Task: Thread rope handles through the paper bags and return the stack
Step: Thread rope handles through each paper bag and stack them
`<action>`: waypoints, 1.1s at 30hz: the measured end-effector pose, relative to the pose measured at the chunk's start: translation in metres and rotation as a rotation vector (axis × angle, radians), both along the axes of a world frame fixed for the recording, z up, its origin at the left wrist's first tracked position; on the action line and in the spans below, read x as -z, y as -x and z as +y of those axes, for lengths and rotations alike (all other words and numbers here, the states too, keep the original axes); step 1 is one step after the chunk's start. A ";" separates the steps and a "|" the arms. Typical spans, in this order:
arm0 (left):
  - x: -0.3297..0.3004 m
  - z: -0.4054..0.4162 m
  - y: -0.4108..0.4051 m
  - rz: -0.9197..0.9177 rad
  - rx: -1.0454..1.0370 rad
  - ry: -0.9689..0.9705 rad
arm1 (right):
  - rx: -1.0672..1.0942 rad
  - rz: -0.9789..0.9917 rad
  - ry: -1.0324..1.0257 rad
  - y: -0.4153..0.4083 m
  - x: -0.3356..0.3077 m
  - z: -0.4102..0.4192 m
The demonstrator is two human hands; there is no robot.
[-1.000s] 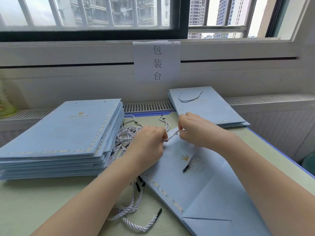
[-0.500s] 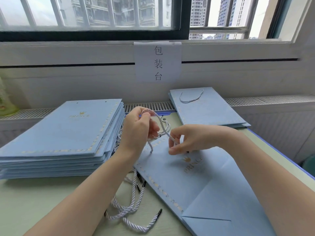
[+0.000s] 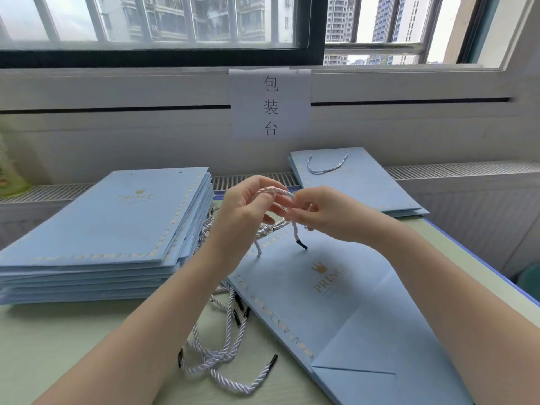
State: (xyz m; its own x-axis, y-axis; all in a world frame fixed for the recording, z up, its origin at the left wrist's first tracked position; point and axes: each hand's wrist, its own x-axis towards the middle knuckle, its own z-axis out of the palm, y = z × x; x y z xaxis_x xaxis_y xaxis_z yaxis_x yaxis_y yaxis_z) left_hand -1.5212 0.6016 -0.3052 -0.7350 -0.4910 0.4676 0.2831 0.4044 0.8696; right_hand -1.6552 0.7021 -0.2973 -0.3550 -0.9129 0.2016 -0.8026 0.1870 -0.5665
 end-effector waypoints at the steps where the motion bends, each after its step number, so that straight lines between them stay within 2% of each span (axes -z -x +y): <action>1: 0.001 0.002 0.001 -0.005 0.022 0.005 | -0.005 0.006 -0.015 0.000 0.001 -0.001; 4: 0.002 0.003 0.002 0.007 0.069 -0.006 | 0.049 0.006 -0.042 0.001 0.004 -0.002; 8: 0.008 -0.006 0.005 -0.091 0.046 -0.080 | 0.295 0.190 -0.054 0.014 0.010 -0.001; 10: 0.010 -0.006 0.007 -0.172 0.050 -0.087 | 0.392 0.211 0.001 0.021 0.011 0.001; 12: 0.012 -0.001 0.007 -0.237 0.073 -0.031 | 0.398 0.201 0.103 0.023 0.010 0.002; 14: 0.018 0.000 0.008 -0.334 -0.011 0.166 | 0.363 0.227 0.181 0.023 0.006 0.002; 16: 0.028 -0.002 0.011 -0.492 -0.233 0.601 | 0.312 0.249 0.186 0.021 0.003 0.002; 17: 0.034 -0.002 0.012 -0.547 -0.300 0.772 | 0.288 0.256 0.158 0.020 0.004 0.001; 18: 0.039 -0.002 0.013 -0.583 -0.319 0.851 | 0.260 0.269 0.111 0.019 0.006 0.000; 20: 0.044 -0.002 0.014 -0.638 -0.289 0.798 | 0.187 0.298 -0.026 0.018 0.012 -0.001; 23: 0.043 -0.006 0.016 -0.614 -0.315 0.716 | 0.121 0.302 -0.178 0.016 0.013 0.001; 29: 0.032 -0.007 0.014 -0.631 -0.353 0.567 | 0.164 0.249 -0.221 0.019 0.001 0.011; 33: 0.025 -0.008 0.008 -0.704 -0.425 0.588 | 0.154 0.242 -0.181 0.016 -0.003 0.010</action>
State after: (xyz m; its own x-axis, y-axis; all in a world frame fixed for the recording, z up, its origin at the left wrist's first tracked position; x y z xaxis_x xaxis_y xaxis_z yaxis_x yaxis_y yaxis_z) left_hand -1.5295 0.5938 -0.3304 -0.7551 -0.6072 0.2473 -0.4844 0.7709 0.4137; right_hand -1.6717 0.7122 -0.2943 -0.4530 -0.8810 0.1362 -0.8643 0.3967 -0.3091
